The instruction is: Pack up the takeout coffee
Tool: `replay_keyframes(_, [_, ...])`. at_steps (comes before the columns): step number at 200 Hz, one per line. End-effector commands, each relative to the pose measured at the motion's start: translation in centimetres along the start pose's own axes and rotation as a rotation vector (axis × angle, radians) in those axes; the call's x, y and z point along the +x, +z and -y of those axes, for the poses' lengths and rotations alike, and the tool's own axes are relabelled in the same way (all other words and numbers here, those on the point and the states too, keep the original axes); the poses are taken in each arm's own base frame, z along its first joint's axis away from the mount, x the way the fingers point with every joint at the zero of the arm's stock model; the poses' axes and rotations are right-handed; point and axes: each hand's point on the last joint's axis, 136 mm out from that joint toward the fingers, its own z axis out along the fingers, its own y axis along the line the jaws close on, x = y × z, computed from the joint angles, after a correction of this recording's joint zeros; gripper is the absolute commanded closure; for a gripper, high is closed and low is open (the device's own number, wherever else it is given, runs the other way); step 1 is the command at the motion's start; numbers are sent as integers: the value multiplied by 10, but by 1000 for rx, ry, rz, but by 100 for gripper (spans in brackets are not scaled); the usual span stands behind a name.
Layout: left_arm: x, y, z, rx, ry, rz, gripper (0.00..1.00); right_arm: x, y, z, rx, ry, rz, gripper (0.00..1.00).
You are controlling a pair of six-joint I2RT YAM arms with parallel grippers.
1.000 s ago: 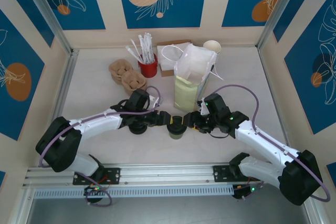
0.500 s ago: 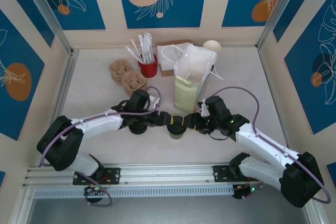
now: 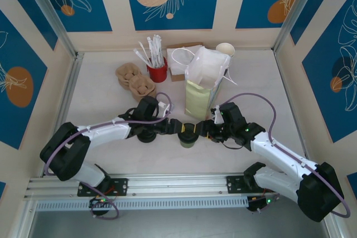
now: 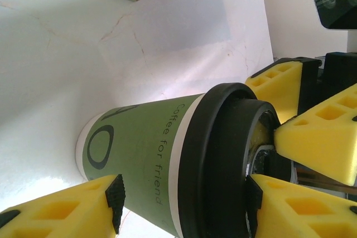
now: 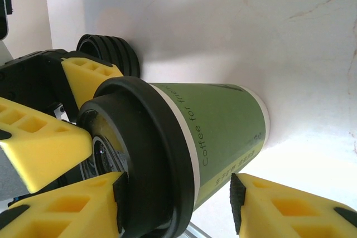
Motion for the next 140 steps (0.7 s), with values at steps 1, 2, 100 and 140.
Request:
replay_keyframes(1, [44, 8, -63, -202, -120, -100, 43, 32, 7, 66, 227, 107, -91, 48])
replay_keyframes(2, [44, 8, -62, -202, -118, -100, 43, 32, 7, 66, 226, 107, -91, 48])
replay_keyframes(100, [8, -5, -5, -157, 11, -38, 42, 9, -4, 9, 76, 43, -63, 49])
replay_keyframes(140, [4, -11, 8, -145, 35, -35, 40, 8, -5, 1, 64, 36, -73, 43])
